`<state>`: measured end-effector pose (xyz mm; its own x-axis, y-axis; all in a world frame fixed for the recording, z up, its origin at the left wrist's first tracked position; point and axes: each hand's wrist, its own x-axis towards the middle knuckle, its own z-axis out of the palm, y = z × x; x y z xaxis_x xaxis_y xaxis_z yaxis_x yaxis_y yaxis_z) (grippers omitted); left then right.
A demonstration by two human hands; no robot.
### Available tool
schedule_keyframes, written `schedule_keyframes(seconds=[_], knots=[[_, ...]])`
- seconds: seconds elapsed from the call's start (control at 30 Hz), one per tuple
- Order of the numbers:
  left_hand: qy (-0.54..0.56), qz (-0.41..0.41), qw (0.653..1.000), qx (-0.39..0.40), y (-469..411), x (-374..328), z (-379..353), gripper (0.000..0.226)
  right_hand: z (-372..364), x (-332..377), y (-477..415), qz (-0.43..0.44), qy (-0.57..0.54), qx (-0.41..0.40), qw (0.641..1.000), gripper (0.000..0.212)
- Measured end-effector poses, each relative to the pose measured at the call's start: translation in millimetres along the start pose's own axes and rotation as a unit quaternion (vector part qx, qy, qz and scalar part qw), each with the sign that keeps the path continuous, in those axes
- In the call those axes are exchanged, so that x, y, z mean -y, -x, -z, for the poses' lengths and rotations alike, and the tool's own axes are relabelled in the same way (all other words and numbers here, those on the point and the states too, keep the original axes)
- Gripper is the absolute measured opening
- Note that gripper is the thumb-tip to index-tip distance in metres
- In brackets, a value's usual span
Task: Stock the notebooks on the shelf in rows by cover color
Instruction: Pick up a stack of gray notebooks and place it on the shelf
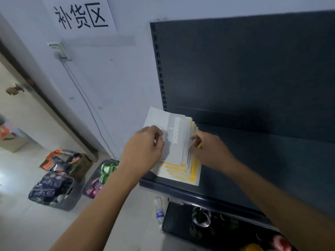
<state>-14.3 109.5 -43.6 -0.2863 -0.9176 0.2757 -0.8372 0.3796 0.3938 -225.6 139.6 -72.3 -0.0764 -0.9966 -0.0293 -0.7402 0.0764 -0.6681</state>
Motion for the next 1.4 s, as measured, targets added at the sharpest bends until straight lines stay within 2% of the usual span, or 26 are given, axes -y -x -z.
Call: schedule_keyframes(seconds=[0.13, 0.23, 0.3, 0.47, 0.6, 0.83, 1.07, 1.23, 1.33, 1.4], knots=[[-0.052, 0.012, 0.998, -0.027, -26.6, 12.4, -0.7, 0.027, -3.3, 5.3, -8.3, -0.057, -0.036, -0.013, 0.998, 0.026], [-0.139, 0.054, 0.989, 0.011, -44.2, 21.4, 0.7, 0.044, -4.6, 13.5, -16.6, -0.082, -0.021, -0.022, 0.996, 0.031], [-0.161, 0.072, 0.983, 0.05, -53.9, 26.5, 0.4, 0.048, -6.9, 19.9, -22.7, -0.101, -0.012, -0.029, 0.994, 0.037], [-0.125, 0.066, 0.985, 0.097, -65.3, 37.1, -4.1, 0.036, -24.4, 37.0, -30.3, -0.159, 0.026, -0.038, 0.986, 0.028], [-0.083, 0.049, 0.988, 0.122, -71.2, 48.1, -2.8, 0.032, -36.8, 44.2, -37.3, -0.188, 0.059, -0.043, 0.979, 0.031], [-0.045, 0.02, 0.989, 0.136, -72.3, 59.5, -2.2, 0.023, -51.7, 62.0, -29.7, -0.216, 0.083, -0.093, 0.969, 0.023], [-0.018, 0.021, 0.985, 0.171, -81.5, 67.2, 5.4, 0.028, -64.2, 66.4, -28.2, -0.205, 0.067, -0.126, 0.968, 0.038], [-0.015, 0.028, 0.988, 0.153, -81.2, 66.9, 4.0, 0.03, -65.0, 64.7, -28.0, -0.206, 0.032, -0.126, 0.97, 0.034], [0.01, 0.044, 0.987, 0.155, -78.5, 62.4, 8.9, 0.028, -63.0, 64.9, -28.3, -0.209, 0.001, -0.113, 0.972, 0.018], [0.049, 0.059, 0.981, 0.176, -76.4, 57.2, 12.8, 0.024, -60.1, 65.8, -28.2, -0.218, -0.023, -0.112, 0.969, 0.027]])
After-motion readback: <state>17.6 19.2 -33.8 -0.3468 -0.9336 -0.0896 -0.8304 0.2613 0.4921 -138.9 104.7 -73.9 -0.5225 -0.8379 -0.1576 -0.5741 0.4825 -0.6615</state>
